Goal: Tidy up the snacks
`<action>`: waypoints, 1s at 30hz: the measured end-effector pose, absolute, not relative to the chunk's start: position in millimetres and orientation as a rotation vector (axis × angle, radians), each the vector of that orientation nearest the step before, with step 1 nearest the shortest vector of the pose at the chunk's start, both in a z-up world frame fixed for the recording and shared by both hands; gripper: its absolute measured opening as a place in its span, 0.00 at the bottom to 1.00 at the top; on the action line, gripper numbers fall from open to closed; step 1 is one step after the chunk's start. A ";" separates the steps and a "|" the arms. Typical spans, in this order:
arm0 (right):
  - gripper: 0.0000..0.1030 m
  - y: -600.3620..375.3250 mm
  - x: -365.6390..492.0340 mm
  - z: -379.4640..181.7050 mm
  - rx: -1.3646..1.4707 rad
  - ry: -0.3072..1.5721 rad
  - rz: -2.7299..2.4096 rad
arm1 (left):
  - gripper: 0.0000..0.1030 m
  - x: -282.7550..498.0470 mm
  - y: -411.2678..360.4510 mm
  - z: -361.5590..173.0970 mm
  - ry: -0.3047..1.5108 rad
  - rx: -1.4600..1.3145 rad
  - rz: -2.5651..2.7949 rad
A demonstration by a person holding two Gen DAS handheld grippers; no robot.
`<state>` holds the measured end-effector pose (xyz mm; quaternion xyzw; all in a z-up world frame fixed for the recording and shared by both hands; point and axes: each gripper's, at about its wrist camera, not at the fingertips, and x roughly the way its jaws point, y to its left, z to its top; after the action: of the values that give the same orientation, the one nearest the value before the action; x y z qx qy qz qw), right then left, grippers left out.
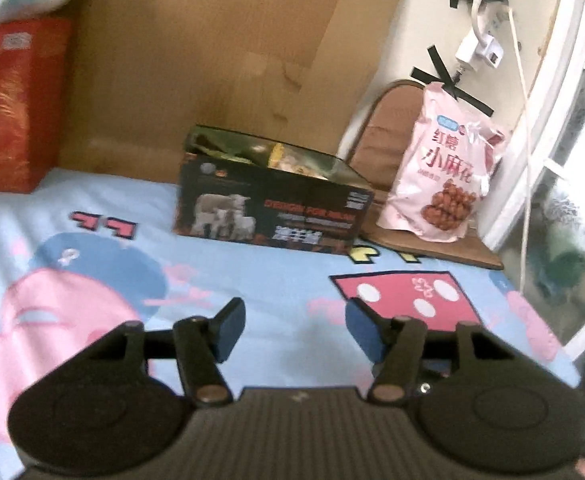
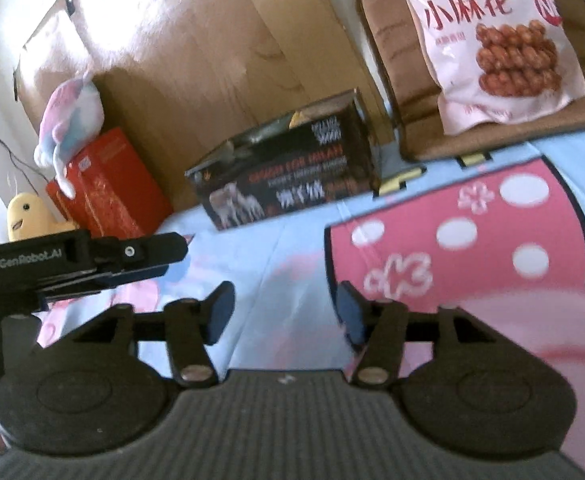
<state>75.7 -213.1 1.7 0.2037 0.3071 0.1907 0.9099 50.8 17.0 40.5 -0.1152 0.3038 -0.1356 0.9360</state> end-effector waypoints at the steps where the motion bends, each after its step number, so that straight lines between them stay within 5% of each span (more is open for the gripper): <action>1: 0.65 -211.7 71.6 1.3 0.416 0.636 0.397 | 0.69 44.9 16.7 40.7 0.605 -0.226 -0.253; 2: 0.66 -208.6 67.8 1.5 0.410 0.637 0.397 | 0.79 37.2 17.2 41.2 0.581 -0.217 -0.227; 7: 0.80 -201.4 50.0 0.8 0.418 0.620 0.402 | 0.82 4.5 19.1 48.5 0.471 -0.155 -0.145; 12: 0.84 -202.6 39.1 -0.1 0.459 0.615 0.374 | 0.84 -8.3 23.6 53.4 0.468 -0.153 -0.132; 14: 0.85 -202.0 33.9 1.5 0.457 0.602 0.366 | 0.95 -10.5 24.5 53.6 0.474 -0.163 -0.133; 18: 0.85 -204.2 25.6 5.3 0.477 0.583 0.356 | 0.99 -14.7 22.8 56.4 0.481 -0.142 -0.116; 30: 0.90 -198.3 4.8 26.1 0.389 0.481 0.323 | 1.00 -13.0 26.9 52.9 0.547 -0.090 -0.008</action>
<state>4.8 -198.3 26.1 0.1907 0.2356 0.1585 0.9397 -13.0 26.9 52.9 -0.0446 0.2699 -0.0039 0.9619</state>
